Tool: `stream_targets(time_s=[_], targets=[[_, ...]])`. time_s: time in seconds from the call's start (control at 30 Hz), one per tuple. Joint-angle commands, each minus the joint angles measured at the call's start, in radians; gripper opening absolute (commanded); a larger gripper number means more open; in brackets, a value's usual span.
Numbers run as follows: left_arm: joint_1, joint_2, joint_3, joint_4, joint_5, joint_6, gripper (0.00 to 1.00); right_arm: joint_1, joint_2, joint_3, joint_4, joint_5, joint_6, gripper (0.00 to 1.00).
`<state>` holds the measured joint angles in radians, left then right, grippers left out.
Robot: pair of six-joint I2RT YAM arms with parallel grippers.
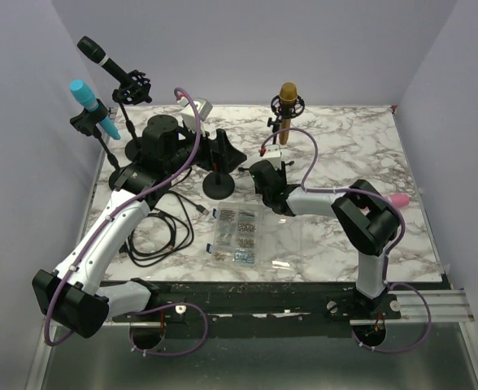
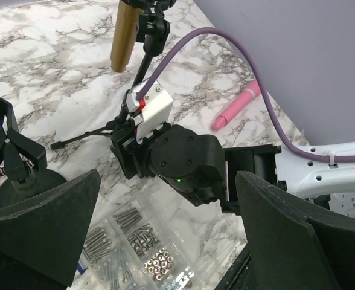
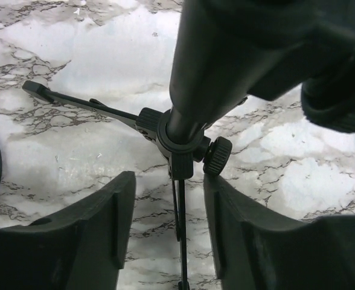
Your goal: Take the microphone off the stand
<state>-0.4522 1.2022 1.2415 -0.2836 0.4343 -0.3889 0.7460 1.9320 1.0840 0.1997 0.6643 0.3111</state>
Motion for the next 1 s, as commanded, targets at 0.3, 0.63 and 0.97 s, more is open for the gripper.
stream_targets(time_s=[0.3, 0.63, 0.97], targets=[[-0.003, -0.015, 0.003, 0.003, -0.004, 0.010, 0.98, -0.005, -0.291, -0.056, -0.180, -0.067, 0.051, 0.79], [-0.003, -0.026, 0.002, 0.001, -0.023, 0.011, 0.98, -0.008, -0.620, -0.073, -0.283, 0.012, -0.017, 0.84], [-0.005, -0.030, -0.001, 0.004, -0.016, 0.008, 0.98, -0.119, -0.521, 0.312, -0.391, -0.070, -0.089, 0.84]])
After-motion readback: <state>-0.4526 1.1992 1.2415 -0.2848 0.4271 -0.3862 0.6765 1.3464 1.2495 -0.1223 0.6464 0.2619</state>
